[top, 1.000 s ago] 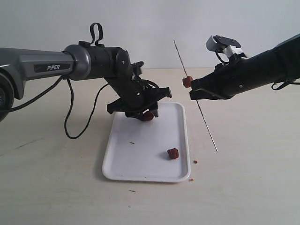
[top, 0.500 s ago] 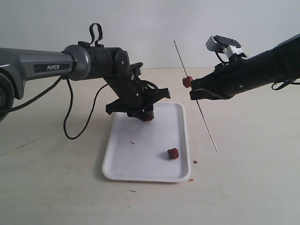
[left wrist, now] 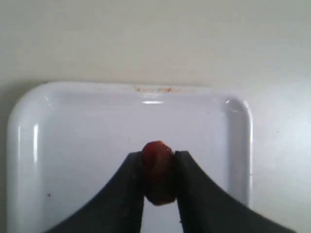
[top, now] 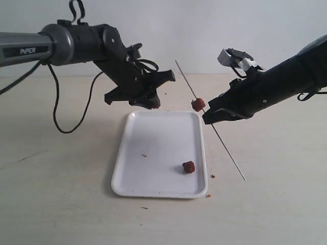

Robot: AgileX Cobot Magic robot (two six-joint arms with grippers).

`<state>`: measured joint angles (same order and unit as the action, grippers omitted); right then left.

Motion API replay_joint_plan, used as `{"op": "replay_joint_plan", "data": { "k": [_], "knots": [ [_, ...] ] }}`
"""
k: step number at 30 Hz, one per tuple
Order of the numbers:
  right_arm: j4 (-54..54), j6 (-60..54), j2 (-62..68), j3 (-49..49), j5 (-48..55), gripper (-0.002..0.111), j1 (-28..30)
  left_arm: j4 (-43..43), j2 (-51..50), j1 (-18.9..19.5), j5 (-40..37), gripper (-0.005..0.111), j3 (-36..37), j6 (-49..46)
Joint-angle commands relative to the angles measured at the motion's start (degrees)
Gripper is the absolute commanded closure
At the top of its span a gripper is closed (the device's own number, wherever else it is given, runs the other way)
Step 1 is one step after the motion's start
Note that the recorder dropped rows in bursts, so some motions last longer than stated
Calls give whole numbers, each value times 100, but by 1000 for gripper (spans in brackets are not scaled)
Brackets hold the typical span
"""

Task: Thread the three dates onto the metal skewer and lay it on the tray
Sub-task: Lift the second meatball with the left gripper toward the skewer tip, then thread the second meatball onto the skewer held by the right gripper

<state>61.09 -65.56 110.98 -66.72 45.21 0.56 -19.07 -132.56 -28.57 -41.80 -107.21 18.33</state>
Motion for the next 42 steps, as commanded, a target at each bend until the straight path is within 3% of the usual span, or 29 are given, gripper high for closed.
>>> {"op": "replay_joint_plan", "data": {
  "k": [1,14,42],
  "knots": [
    [-675,473,-18,-51,355,108,9,-125,323,129,-34,84,-27,-215],
    [-989,583,23,142,1045,108,9,-93,502,129,60,84,-27,-331],
    [-265,111,293,116,640,108,9,-408,490,-250,158,84,-27,-738]
  ]
}}
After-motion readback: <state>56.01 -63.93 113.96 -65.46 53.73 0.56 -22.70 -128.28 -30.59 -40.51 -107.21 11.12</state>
